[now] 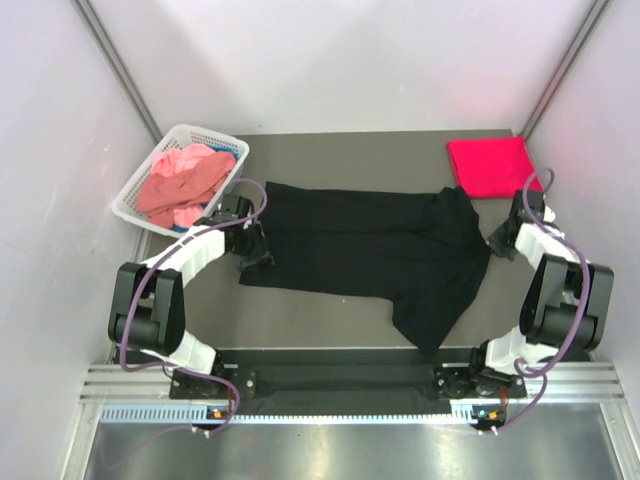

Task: Fold and stack the t-shirts
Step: Fold the tshirt

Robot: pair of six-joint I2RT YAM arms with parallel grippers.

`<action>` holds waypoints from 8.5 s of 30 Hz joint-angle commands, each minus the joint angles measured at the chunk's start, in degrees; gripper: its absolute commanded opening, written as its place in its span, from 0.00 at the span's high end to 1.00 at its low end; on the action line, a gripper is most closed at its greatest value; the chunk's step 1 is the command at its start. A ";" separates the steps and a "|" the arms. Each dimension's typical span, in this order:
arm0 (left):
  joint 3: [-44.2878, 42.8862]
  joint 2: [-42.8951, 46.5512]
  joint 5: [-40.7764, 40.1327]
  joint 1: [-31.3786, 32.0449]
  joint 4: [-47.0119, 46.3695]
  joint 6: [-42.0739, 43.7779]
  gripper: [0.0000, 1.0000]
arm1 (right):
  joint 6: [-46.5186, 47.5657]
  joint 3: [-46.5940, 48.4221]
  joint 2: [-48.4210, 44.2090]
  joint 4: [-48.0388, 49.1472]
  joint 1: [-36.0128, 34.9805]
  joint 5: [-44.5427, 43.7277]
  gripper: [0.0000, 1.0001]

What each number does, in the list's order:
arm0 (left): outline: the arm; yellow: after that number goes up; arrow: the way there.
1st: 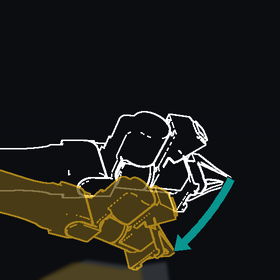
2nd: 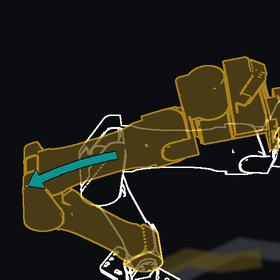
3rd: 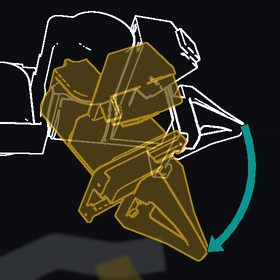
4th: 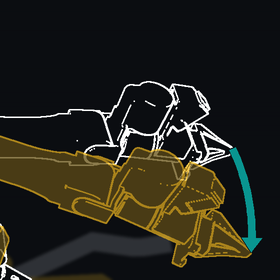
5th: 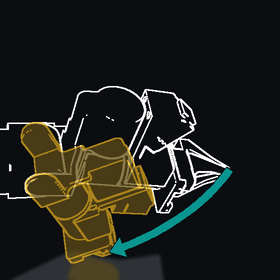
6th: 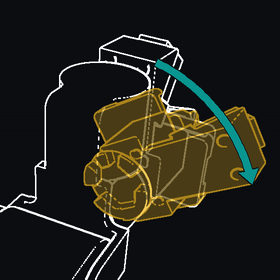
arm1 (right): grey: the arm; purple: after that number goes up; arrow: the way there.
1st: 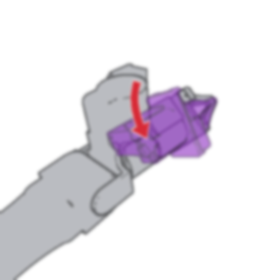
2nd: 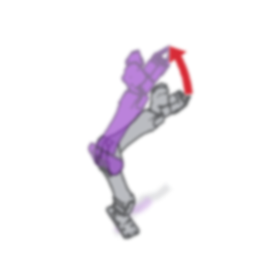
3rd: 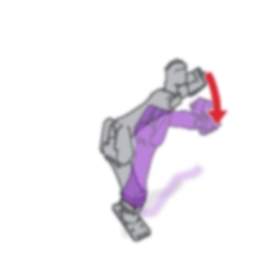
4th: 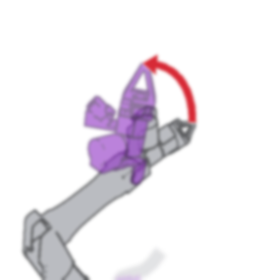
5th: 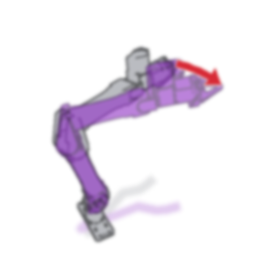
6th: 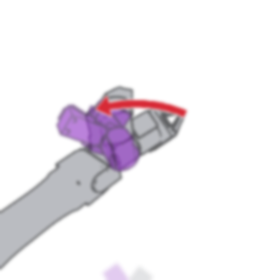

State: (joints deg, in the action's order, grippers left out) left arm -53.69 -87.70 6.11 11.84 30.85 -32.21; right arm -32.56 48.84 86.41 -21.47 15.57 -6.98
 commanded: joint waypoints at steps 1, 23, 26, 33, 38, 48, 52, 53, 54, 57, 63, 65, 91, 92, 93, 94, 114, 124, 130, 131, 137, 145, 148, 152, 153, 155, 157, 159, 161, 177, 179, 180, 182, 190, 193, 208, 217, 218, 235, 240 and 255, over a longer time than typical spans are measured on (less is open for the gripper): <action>1.74 0.96 -0.83 0.03 -1.94 -2.16 0.47 | 4.52 6.00 2.97 -0.59 0.42 0.91 0.99; 10.89 1.39 -14.37 0.03 -0.35 -8.21 0.60 | 8.39 5.04 -8.19 -5.08 -27.42 5.84 0.68; 12.73 3.76 -14.90 -0.14 0.79 -10.93 0.62 | 8.91 3.28 -6.97 -2.61 -35.42 6.45 0.65; 14.41 14.65 -22.19 -0.59 8.34 -16.83 0.60 | 7.69 -2.33 -1.34 2.48 -47.46 6.54 0.64; 12.04 24.41 -21.58 -0.93 6.77 -15.35 0.56 | 5.14 -6.56 -1.86 4.60 -55.38 4.97 0.65; 1.05 23.72 -20.79 -1.11 9.23 -15.08 0.55 | -3.12 -14.82 -9.06 3.47 -64.35 3.38 0.67; -1.23 22.14 -20.96 -1.20 6.95 -13.94 0.54 | -4.18 -13.34 -12.58 -0.58 -65.14 2.50 0.67; -1.68 21.44 -20.96 -1.46 5.64 -13.24 0.54 | -4.36 -12.11 -13.89 -1.89 -65.14 1.46 0.67; -2.29 19.87 -20.96 -1.46 4.93 -13.06 0.54 | -4.45 -11.32 -14.42 -3.04 -65.14 0.84 0.67; -0.99 16.18 -17.65 -1.55 -0.07 -13.32 0.54 | -4.88 -6.41 -16.10 -7.87 -64.97 -3.90 0.64; 7.53 10.81 -11.04 -1.64 -8.25 -16.31 0.55 | -3.13 2.48 -12.06 -8.85 -52.18 -6.46 0.61; 8.51 9.22 -10.59 -1.64 -8.53 -16.66 0.58 | -3.13 4.76 -10.05 -8.58 -48.20 -6.55 0.62; 18.45 20.45 -28.08 -4.10 7.56 -29.32 0.64 | -24.92 16.90 5.08 -20.10 -13.64 -7.08 0.63; 17.40 22.20 -27.99 -4.10 7.82 -29.23 0.62 | -25.27 16.82 4.73 -20.10 -13.64 -6.47 0.63; 16.61 22.66 -27.65 -4.10 7.65 -28.79 0.62 | -25.36 16.90 4.47 -19.66 -13.64 -5.94 0.63; 15.73 23.01 -27.03 -4.10 7.04 -27.05 0.61 | -25.45 17.08 4.38 -19.40 -13.81 -5.33 0.63; -10.64 -8.71 4.61 -5.15 -14.94 -12.52 0.49 | -30.11 15.50 6.31 -21.33 -16.37 -10.16 0.56; -8.98 -13.28 9.18 -8.14 -19.78 -19.21 0.49 | -32.66 10.58 3.76 -21.33 -11.00 -10.42 0.54; -8.97 -13.37 5.94 -8.67 -21.53 -22.81 0.46 | -32.49 9.78 6.92 -16.85 -10.21 -8.66 0.57; -9.15 -13.46 5.32 -8.67 -21.45 -23.42 0.46 | -32.22 10.04 7.28 -16.15 -10.12 -8.49 0.60; -7.57 -11.09 -0.04 -9.11 -20.05 -29.49 0.47 | -31.87 10.05 7.11 -15.70 -9.68 -8.75 1.00; -4.41 -7.05 -6.63 -8.85 -14.50 -37.40 0.52 | -30.55 9.52 5.26 -15.18 -9.68 -8.40 1.00; -4.66 -7.74 -7.95 -8.32 -14.33 -38.37 0.52 | -30.11 9.00 4.73 -13.86 -9.77 -9.27 1.00; -5.46 -10.47 -7.43 -7.71 -14.59 -39.69 0.53 | -29.76 8.82 4.64 -13.51 -9.68 -9.37 1.00; -5.72 -10.99 -7.17 -7.70 -14.77 -40.04 0.54 | -29.67 8.64 4.30 -13.25 -9.68 -9.28 1.00; -5.90 -12.31 -7.51 -7.27 -15.03 -40.56 0.54 | -29.41 8.47 4.03 -12.72 -9.68 -9.36 1.00; -5.81 -13.11 -7.95 -6.92 -15.82 -41.09 0.54 | -29.15 8.38 3.76 -12.45 -9.77 -9.71 1.00; -5.64 -13.55 -7.87 -6.21 -16.70 -41.53 0.55 | -28.97 8.64 3.68 -12.54 -9.68 -9.98 1.00; -6.07 -14.34 -7.95 -5.42 -16.79 -41.80 0.55 | -28.79 8.64 3.68 -12.45 -9.68 -10.24 1.00; -9.14 -12.32 -16.82 -1.11 -8.01 -42.68 0.55 | -28.00 8.55 3.50 -12.28 -9.68 -10.86 1.00; -9.85 -12.23 -19.11 -1.98 -6.69 -41.28 0.53 | -27.83 8.64 3.41 -12.28 -9.68 -11.03 1.00; -10.64 -12.14 -19.73 -2.69 -5.46 -40.66 0.53 | -27.30 8.90 3.24 -12.28 -9.68 -11.03 1.00; -10.64 -11.88 -19.38 -5.05 -5.80 -39.00 0.53 | -26.95 9.25 3.06 -12.63 -9.60 -11.56 1.00; -13.45 -8.54 -19.29 -2.35 -6.60 -32.13 0.54 | -26.60 9.87 2.36 -12.72 -9.51 -11.91 1.00; -11.01 -6.61 -18.51 -0.59 -6.41 -34.32 0.53 | -26.59 9.78 2.62 -12.72 -9.51 -12.26 1.00; -10.03 -12.05 -15.17 -0.23 -9.84 -40.13 0.60 | -26.51 8.64 1.92 -12.01 -9.51 -12.26 1.00; -11.43 -15.83 -15.86 -0.15 -7.65 -41.80 0.63 | -26.24 8.82 1.30 -12.01 -9.33 -12.97 1.00; -11.52 -16.10 -16.21 -0.23 -7.47 -41.88 0.63 | -26.24 8.82 1.22 -12.10 -9.25 -13.05 1.00; -14.07 -15.31 -18.06 -0.15 -7.73 -38.55 1.00 | -25.45 9.25 -0.72 -12.63 -9.07 -14.73 1.00; -16.97 -12.06 -18.94 0.03 -8.79 -35.04 1.00 | -23.35 11.71 -2.03 -12.72 -9.16 -15.87 1.00; -31.73 -18.38 -18.60 -1.64 -17.92 -26.24 1.00 | -7.00 21.47 0.42 8.70 -8.98 -1.31 1.00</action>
State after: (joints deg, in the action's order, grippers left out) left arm -81.01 -103.83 -12.86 11.46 18.96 -61.01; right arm -44.82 66.61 85.56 -23.07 5.52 -13.54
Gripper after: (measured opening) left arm 0.011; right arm 0.010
